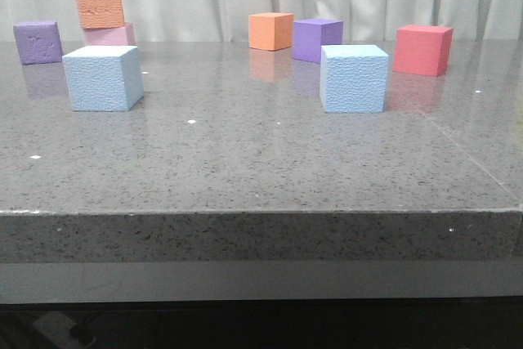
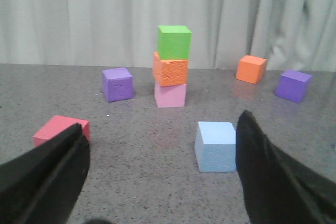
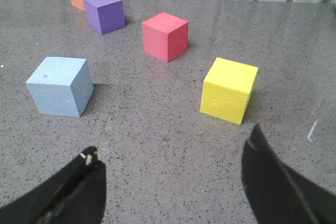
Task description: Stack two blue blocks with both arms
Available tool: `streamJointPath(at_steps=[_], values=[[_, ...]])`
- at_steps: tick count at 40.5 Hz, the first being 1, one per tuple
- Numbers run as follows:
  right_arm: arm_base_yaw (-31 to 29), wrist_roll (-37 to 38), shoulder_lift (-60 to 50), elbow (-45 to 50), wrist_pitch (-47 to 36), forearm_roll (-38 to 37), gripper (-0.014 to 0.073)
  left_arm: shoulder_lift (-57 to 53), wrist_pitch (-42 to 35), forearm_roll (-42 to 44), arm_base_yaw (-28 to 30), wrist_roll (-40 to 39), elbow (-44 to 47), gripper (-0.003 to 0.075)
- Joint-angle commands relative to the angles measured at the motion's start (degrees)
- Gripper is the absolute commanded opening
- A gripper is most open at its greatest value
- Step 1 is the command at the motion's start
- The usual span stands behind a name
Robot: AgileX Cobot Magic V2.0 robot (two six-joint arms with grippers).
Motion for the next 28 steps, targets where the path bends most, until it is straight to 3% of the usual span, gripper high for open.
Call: streamJointPath(at_steps=[1, 7, 19, 28], values=[[-0.24, -0.07, 0.68, -2.25, -3.97, 0.0, 0.055, 0.8, -3.41, -0.75, -3.36, -0.57, -1.82, 0.0566], [0.46, -0.46, 1.39, -5.43, 1.07, 0.94, 0.0565, 0.8, -1.05, -0.75, -6.17, -0.57, -1.82, 0.0566], [6.97, -4.3, 11.94, -21.32, 18.62, 3.53, 0.0603, 0.8, -0.91, -0.75, -6.43, -0.57, -1.82, 0.0566], [13.86, -6.73, 24.21, -32.38, 23.09, 3.98, 0.0603, 0.8, -0.91, -0.75, -6.43, -0.57, -1.82, 0.0566]])
